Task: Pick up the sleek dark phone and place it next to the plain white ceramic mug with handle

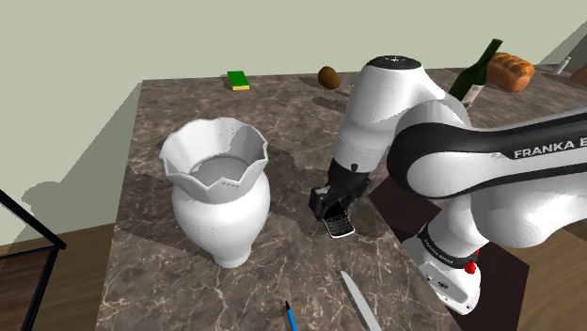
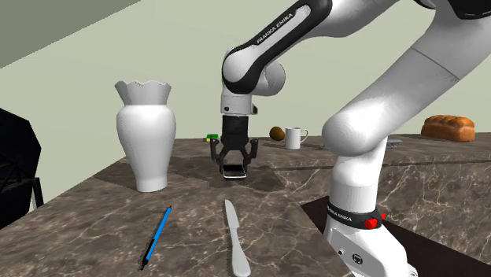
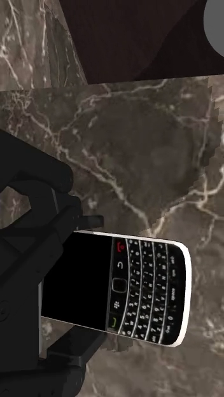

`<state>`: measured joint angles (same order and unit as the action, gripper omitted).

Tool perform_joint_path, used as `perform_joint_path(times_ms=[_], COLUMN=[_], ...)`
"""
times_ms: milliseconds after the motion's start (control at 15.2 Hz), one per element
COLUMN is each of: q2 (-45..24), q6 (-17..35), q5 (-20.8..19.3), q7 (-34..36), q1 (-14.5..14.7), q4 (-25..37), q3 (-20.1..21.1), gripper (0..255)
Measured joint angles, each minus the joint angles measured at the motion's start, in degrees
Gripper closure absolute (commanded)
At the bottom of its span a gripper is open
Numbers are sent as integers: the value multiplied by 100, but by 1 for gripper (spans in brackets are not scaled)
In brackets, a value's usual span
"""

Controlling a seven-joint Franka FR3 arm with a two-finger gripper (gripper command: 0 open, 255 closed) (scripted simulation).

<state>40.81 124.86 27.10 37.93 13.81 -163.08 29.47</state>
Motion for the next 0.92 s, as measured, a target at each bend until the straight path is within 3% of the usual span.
perform_joint_path(times_ms=[924], q2=[588], q6=[-1330], q5=[-399], q7=[101], q1=[-96], q4=[751], q3=[-427], gripper=[255])
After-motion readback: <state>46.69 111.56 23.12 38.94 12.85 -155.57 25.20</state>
